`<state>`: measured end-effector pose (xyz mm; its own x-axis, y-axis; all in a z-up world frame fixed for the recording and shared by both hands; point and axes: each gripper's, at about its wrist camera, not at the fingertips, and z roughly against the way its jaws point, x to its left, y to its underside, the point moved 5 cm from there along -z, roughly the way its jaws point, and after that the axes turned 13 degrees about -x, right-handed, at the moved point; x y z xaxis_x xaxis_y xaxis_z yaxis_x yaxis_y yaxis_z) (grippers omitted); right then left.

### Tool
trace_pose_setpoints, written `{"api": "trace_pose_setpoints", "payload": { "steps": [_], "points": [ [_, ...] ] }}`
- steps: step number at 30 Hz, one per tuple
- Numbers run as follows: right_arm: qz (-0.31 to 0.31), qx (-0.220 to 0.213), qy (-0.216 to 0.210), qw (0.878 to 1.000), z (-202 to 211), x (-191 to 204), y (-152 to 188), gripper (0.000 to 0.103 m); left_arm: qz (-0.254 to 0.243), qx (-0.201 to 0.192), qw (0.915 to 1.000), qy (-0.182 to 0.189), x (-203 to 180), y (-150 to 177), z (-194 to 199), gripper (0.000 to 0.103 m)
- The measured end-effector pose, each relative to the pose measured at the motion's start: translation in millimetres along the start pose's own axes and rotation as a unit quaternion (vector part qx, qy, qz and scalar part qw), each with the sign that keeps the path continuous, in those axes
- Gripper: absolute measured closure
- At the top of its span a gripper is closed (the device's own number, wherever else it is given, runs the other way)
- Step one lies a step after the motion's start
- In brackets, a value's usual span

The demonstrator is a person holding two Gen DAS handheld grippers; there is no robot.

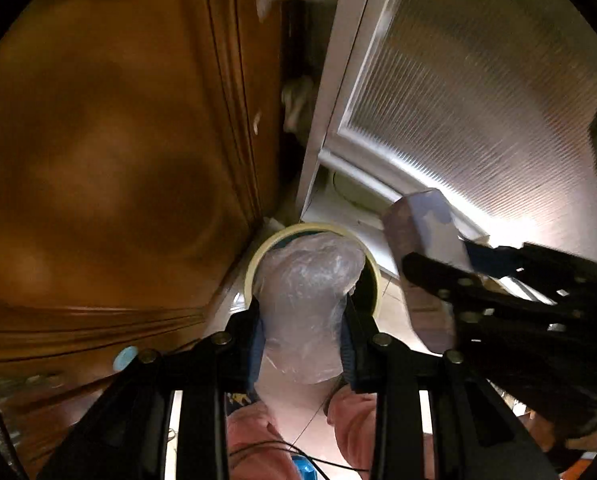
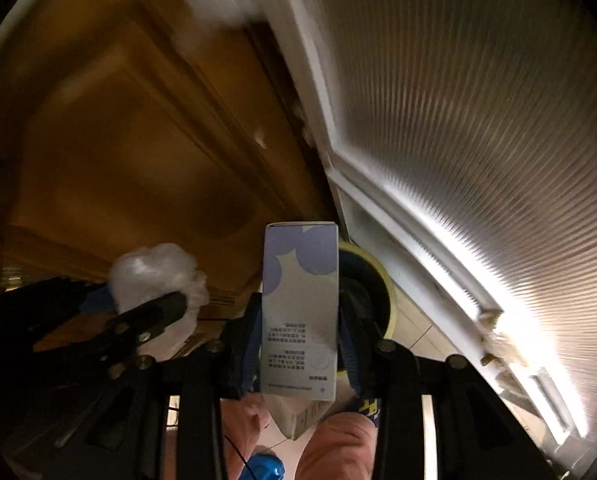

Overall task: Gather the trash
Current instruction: 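Carry both items down over the floor bin and open both tools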

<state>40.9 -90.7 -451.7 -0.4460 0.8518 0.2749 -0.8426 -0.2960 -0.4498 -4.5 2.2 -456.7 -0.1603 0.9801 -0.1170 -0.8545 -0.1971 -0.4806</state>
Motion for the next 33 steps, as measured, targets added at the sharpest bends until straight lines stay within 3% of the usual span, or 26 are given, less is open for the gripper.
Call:
{"api": "trace_pose_setpoints", "payload": {
  "steps": [6,9,11,13,17,23,33],
  "points": [
    [-0.032,0.016,0.008,0.999,-69,-20,27,0.064,-0.013,0.003,0.9998,0.011,0,10,-52,0.067],
    [-0.043,0.026,0.011,0.999,-92,-30,39,0.055,-0.01,0.013,0.9999,0.0,9,16,-72,0.049],
    [-0.046,0.029,0.014,0.998,-104,-35,42,0.054,-0.005,0.019,0.9998,-0.006,15,16,-79,0.029],
    [-0.044,0.028,0.021,0.998,-107,-38,45,0.053,-0.002,0.022,0.9997,-0.005,18,18,-81,0.022],
    [-0.048,0.022,0.025,0.998,-100,-39,51,0.051,-0.01,0.03,0.9995,-0.008,17,18,-86,0.015],
    [-0.068,0.016,0.036,0.997,-84,-52,43,0.05,-0.007,0.031,0.9995,-0.003,12,14,-82,0.015],
    [-0.086,0.013,0.047,0.995,-43,-50,22,0.05,-0.023,0.034,0.9992,0.002,-2,-12,-34,0.015]
  ]
}}
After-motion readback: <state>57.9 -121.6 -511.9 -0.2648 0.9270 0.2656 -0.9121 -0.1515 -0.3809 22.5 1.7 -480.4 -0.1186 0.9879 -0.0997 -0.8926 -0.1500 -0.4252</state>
